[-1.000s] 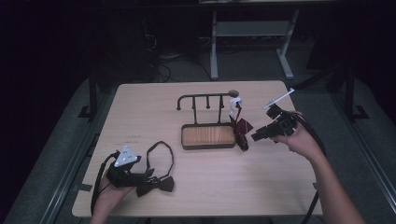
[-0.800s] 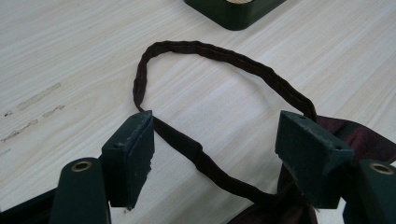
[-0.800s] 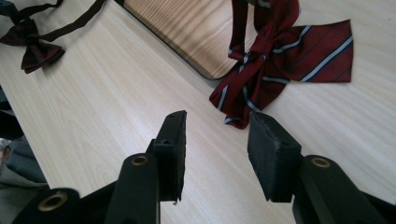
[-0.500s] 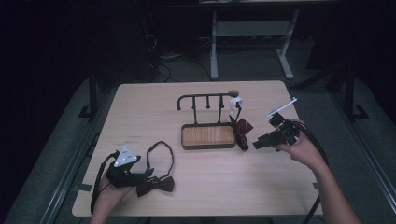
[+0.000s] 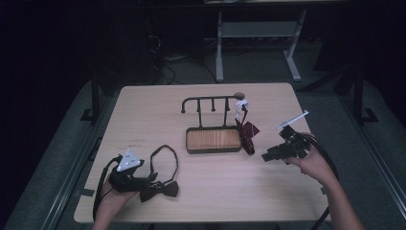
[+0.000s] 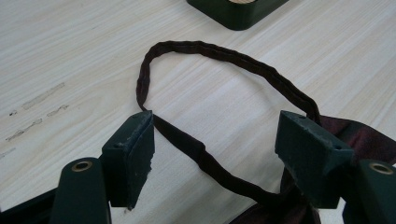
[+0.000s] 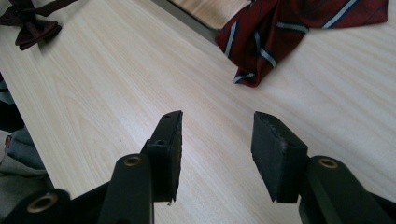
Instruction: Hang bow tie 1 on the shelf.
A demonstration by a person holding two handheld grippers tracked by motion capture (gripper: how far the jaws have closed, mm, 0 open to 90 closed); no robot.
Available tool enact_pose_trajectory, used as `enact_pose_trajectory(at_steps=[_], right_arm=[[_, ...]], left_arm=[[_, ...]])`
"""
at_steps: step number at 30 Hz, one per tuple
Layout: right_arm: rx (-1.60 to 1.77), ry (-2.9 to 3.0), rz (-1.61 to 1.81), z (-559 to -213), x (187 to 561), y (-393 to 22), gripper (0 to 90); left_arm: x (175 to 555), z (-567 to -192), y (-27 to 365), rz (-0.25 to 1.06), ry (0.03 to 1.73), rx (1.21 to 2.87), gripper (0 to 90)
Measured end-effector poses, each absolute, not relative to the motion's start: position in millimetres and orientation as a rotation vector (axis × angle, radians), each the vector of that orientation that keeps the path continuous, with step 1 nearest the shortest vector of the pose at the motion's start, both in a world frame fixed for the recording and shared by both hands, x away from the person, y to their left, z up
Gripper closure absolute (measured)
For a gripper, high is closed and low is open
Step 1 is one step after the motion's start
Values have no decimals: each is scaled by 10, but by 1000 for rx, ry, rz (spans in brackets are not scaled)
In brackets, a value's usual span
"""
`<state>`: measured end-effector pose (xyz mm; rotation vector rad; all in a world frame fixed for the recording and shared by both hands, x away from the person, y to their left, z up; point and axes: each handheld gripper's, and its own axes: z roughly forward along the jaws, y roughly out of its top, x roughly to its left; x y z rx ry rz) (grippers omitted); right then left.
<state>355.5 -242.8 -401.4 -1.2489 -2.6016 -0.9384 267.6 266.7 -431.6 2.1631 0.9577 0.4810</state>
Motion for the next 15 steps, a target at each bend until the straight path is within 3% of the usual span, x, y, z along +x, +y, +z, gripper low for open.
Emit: enact_pose_trajectory(at_steps=[15], right_arm=[[-1252,-2612,-979,-4135,3308,-2465,511]], left_arm=[[2676,-4322,2651,482,955,2155,290]])
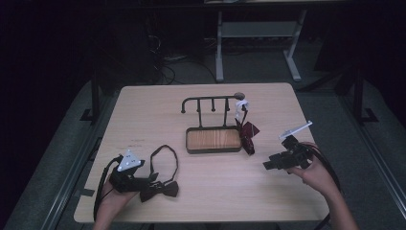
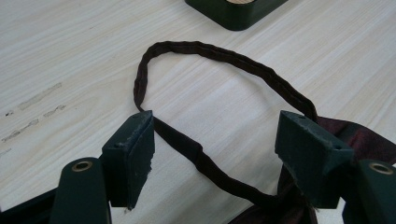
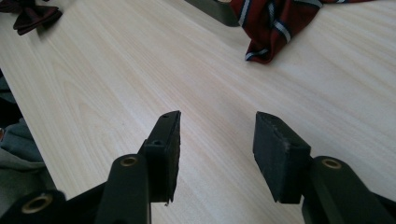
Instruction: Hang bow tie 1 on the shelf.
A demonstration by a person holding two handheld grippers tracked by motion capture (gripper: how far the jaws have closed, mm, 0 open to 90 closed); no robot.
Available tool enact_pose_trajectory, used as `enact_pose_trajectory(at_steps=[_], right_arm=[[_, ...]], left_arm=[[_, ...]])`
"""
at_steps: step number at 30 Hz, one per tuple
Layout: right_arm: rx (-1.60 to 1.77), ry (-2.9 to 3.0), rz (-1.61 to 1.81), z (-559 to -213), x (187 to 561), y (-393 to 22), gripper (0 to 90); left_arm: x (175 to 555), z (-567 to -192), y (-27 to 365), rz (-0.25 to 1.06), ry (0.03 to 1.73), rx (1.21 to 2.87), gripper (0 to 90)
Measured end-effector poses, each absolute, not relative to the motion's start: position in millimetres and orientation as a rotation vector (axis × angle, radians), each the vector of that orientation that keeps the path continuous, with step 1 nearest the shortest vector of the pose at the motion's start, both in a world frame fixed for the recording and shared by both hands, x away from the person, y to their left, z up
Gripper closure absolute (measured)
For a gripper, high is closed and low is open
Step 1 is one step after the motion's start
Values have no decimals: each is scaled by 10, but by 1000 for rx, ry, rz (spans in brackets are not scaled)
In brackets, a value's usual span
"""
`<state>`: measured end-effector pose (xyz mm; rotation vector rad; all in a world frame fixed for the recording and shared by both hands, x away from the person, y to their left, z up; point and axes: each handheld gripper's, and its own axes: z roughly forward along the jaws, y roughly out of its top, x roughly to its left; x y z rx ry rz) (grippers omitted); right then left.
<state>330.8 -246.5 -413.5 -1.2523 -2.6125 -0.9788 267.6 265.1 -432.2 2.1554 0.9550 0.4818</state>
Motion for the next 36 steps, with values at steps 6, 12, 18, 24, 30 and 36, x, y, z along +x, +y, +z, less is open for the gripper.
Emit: enact_pose_trajectory(at_steps=[6,12,18,24,30,36], right_arm=[[-1251,-2625,-985,-4191,3193,-2459,508],[-1256,-2631,-1001,-4238,3149,-2470,508],[-1266,-2627,-1026,-4292,3087,-2475,495],[-1289,-2604,-1048,-4337,3046,-2498,478],[-1299,-2605,-1056,-4384,3008,-2492,469],[-1321,-2618,-1038,-4463,2985,-2484,462]], left_arm=[[2670,-4318,2646,480,959,2149,290],[2673,-4319,2643,481,955,2155,290],[2671,-4311,2655,481,962,2150,290],[2672,-4306,2662,482,961,2145,290],[2674,-4307,2663,482,963,2141,290],[2681,-4314,2660,483,962,2145,290]])
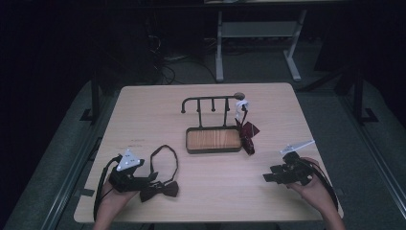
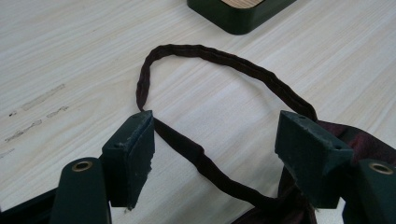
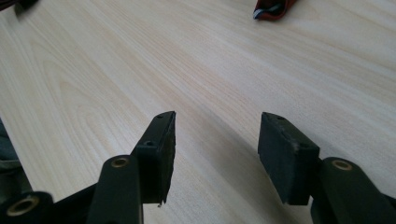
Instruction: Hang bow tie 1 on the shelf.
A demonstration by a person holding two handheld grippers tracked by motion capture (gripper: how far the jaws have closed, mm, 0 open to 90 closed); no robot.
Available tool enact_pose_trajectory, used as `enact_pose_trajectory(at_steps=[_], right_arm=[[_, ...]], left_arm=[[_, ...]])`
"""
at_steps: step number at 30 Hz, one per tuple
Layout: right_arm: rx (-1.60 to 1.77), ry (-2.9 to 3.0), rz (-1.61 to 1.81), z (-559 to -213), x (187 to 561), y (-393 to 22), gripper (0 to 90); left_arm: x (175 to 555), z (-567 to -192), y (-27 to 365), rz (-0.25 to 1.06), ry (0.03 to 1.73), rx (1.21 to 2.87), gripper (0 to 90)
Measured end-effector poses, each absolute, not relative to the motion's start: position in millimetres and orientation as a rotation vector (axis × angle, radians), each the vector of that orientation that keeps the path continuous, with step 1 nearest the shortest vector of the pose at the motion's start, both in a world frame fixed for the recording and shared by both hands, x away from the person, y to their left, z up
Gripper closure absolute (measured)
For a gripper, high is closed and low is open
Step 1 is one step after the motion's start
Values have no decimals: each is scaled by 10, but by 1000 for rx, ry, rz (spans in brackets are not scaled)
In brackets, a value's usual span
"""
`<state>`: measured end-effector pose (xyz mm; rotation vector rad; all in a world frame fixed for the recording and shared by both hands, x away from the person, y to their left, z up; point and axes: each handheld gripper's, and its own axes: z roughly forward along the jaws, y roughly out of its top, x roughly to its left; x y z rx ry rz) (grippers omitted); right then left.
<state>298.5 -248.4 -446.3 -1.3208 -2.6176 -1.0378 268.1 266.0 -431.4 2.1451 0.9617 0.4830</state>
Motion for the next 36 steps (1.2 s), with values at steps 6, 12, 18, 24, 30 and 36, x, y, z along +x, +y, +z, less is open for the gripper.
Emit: enact_pose_trajectory(at_steps=[6,12,18,24,30,36], right_arm=[[-1328,-2635,-1045,-4472,2971,-2483,444],[-1312,-2648,-1038,-4483,2948,-2478,444],[-1310,-2636,-1055,-4484,2942,-2473,433],[-1313,-2629,-1066,-4473,2930,-2493,432],[-1319,-2624,-1081,-4469,2919,-2496,433],[-1322,-2627,-1083,-4471,2917,-2511,432]], left_arm=[[2688,-4317,2652,473,964,2144,291],[2694,-4283,2654,463,960,2126,297],[2733,-4212,2665,471,961,2106,316],[2890,-4188,2683,454,1002,2118,380],[3072,-4215,2659,462,1027,2166,433],[3236,-4199,2671,446,1082,2201,455]])
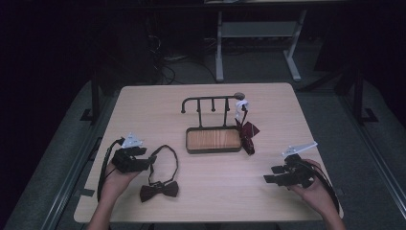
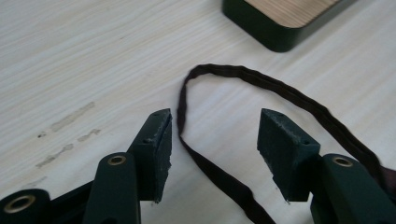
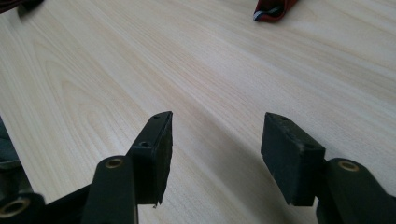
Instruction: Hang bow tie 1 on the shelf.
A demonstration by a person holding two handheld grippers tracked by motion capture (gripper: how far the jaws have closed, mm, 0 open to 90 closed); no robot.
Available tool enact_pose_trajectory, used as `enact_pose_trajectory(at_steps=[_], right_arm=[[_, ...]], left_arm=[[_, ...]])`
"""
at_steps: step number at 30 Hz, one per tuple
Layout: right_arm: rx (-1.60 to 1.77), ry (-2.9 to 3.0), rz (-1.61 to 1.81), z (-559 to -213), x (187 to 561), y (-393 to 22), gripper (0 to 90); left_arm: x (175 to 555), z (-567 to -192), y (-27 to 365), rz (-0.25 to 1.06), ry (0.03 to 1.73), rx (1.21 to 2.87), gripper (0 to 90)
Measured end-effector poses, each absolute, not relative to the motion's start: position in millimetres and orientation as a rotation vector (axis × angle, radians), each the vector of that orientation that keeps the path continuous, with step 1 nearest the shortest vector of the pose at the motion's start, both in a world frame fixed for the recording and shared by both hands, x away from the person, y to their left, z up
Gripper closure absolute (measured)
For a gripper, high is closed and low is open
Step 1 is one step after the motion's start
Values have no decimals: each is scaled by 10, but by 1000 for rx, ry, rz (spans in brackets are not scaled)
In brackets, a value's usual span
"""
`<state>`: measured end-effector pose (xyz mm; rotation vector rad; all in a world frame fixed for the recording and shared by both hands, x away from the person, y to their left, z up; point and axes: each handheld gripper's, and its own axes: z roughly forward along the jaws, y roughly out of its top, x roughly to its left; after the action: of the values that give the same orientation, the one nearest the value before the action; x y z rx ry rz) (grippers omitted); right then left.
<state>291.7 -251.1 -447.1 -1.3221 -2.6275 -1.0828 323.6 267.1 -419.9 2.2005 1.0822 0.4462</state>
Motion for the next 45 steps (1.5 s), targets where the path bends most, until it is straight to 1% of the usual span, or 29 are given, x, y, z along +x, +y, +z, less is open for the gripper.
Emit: enact_pose_trajectory(at_steps=[4,9,12,19,26,33,34,37,45], right_arm=[[-1328,-2627,-1075,-4477,2919,-2510,432],[-1325,-2630,-1076,-4478,2917,-2508,432],[-1326,-2630,-1076,-4480,2915,-2509,432],[-1314,-2635,-1088,-4479,2913,-2502,430],[-1305,-2639,-1100,-4479,2911,-2488,431],[-1304,-2634,-1108,-4466,2903,-2478,430],[-1303,-2633,-1115,-4464,2901,-2475,430],[-1302,-2634,-1122,-4449,2895,-2468,431],[-1298,-2633,-1127,-4461,2899,-2461,430]], left_arm=[[3380,-4233,2661,411,1127,2261,497],[3486,-4292,2641,377,1153,2300,518],[3541,-4314,2634,367,1170,2313,549],[3639,-4341,2604,344,1165,2364,660],[3693,-4412,2583,309,1158,2409,703],[3711,-4451,2575,278,1143,2418,820],[3711,-4451,2576,280,1140,2417,820],[3705,-4449,2572,277,1120,2418,888],[3699,-4429,2577,261,1104,2414,897]])
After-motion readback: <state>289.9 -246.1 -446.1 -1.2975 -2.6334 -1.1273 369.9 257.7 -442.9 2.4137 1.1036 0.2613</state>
